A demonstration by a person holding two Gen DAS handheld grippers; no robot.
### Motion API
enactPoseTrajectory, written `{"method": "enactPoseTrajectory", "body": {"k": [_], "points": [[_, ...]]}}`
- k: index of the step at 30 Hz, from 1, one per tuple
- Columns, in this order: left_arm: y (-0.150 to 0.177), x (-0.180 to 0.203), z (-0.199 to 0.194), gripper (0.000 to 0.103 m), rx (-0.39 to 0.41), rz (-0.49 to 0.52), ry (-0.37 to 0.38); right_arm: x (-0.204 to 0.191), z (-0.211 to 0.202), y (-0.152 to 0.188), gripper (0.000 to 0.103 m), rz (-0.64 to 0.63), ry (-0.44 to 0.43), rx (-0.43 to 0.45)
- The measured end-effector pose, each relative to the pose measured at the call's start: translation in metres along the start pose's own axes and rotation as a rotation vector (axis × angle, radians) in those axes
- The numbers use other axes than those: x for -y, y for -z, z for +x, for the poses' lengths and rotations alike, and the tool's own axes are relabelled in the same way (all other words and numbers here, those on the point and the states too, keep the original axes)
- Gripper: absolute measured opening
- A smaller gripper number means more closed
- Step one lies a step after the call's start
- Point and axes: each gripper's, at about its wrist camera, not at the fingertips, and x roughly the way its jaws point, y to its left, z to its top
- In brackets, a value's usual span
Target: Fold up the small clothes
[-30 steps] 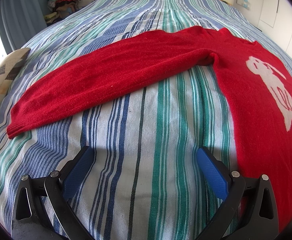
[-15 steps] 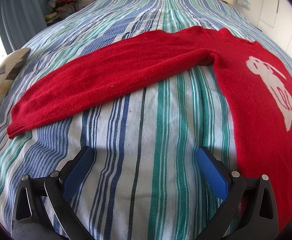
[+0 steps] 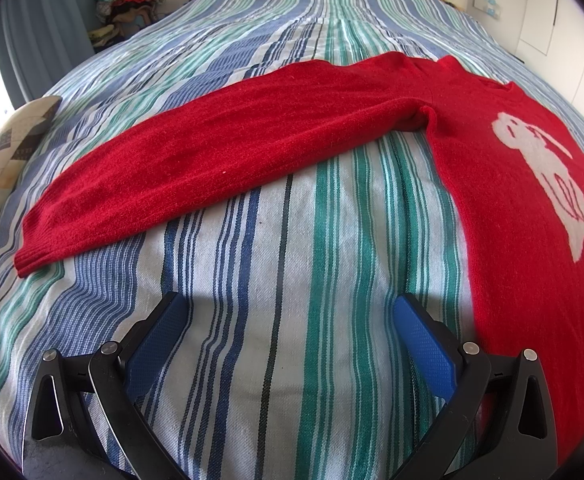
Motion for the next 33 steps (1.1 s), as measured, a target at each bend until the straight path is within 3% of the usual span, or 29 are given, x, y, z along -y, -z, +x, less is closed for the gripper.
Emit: {"method": "enactPoseTrajectory", "body": {"k": [28, 31, 33], "points": [[-0.004, -0.005, -0.006, 0.102, -0.019, -0.008, 0.020, -0.001, -0.002, -0.002, 0.094, -0.003, -0.005, -0.008], [-0.010, -0.013, -0.021, 0.102, -0.061, -0.012, 0.072, 0.008, 0.004, -0.005, 0.094, 0.039, -0.078, -0.063], [-0.012, -0.022, -0.041, 0.102, -0.021, -0.024, 0.072, 0.026, 0.003, -0.010, 0.094, 0.109, -0.150, -0.070]]}}
